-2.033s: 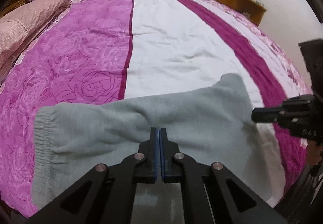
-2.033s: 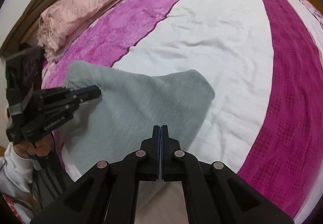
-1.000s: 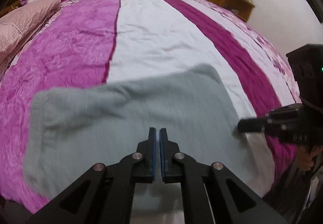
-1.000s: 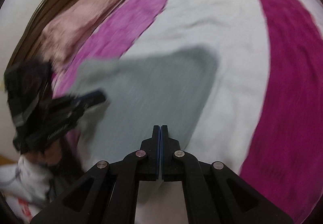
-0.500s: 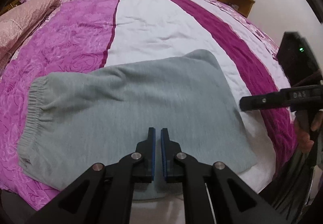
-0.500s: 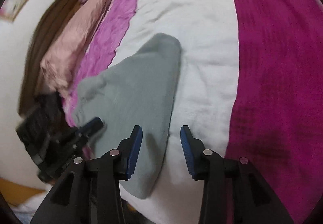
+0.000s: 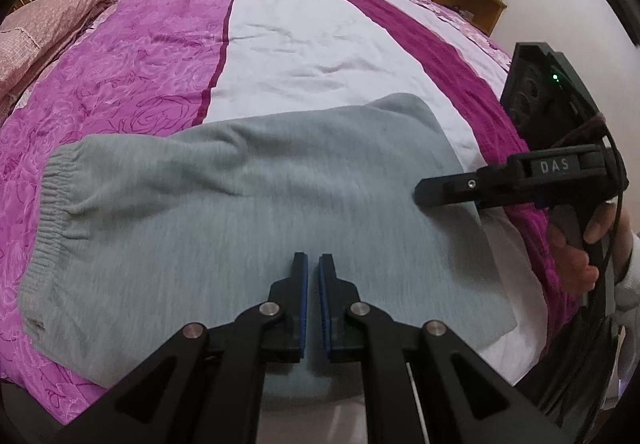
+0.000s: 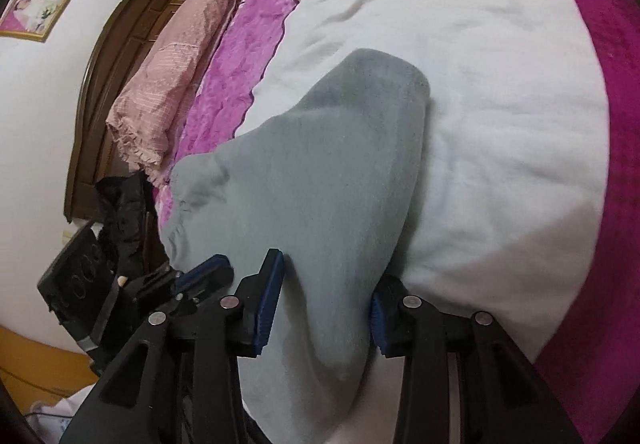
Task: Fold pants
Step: 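Close the right gripper on the edge of the folded pants, then lift the held edge upward with the right gripper to fold it over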
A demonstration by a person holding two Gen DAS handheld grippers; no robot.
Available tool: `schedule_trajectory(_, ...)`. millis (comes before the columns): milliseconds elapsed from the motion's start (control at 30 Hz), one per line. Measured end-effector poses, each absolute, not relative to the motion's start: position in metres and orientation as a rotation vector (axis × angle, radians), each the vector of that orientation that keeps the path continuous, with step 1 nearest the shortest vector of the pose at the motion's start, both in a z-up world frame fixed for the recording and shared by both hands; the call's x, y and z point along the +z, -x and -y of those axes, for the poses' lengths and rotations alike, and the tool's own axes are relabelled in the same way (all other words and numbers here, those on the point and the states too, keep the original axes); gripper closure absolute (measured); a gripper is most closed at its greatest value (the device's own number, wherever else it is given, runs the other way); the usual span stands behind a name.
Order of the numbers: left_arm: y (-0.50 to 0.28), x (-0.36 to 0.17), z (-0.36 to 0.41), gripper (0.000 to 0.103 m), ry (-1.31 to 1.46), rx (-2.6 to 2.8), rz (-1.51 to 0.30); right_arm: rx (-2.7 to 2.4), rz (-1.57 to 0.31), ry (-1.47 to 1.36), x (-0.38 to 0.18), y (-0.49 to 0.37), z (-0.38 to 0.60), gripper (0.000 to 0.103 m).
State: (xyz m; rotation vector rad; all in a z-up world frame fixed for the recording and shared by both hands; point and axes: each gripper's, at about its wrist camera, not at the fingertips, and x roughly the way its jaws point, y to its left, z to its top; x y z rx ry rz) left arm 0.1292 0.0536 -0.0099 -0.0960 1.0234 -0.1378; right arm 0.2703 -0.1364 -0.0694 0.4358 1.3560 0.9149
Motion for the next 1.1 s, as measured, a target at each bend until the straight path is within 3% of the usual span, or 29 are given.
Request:
schedule_trajectory(33,-0.129,-0.01,-0.053,0.097,0.097,-0.139,-1.024,0.914,-1.362,-0.44,-0.071,-0.271,0.138,0.096)
schedule_trajectory(167,-0.129,-0.007,-0.052,0.097,0.084,-0.136,-1.021,0.927,-1.328,-0.437,-0.061,-0.263,0.147,0.1)
schedule_trajectory(333,-0.132,0.013,-0.04,0.095,0.052,-0.151,-0.982,0.908,-1.295,-0.429,-0.031,-0.262,0.182,0.101)
schedule_trajectory(400,-0.135,0.021,-0.03,0.09,0.026,-0.16,-0.959,0.836,-1.34,-0.432,-0.032,-0.271,0.216,0.1)
schedule_trajectory(700,-0.155,0.021,0.037,0.09,-0.068,-0.195,-0.972,0.679,-1.402,-0.506,-0.045,-0.286,0.365,0.099)
schedule_trajectory(1100,-0.157,0.027,0.121,0.09,-0.072,-0.269,-0.928,0.774,-1.33,-0.633,-0.077,-0.278,0.382,0.091)
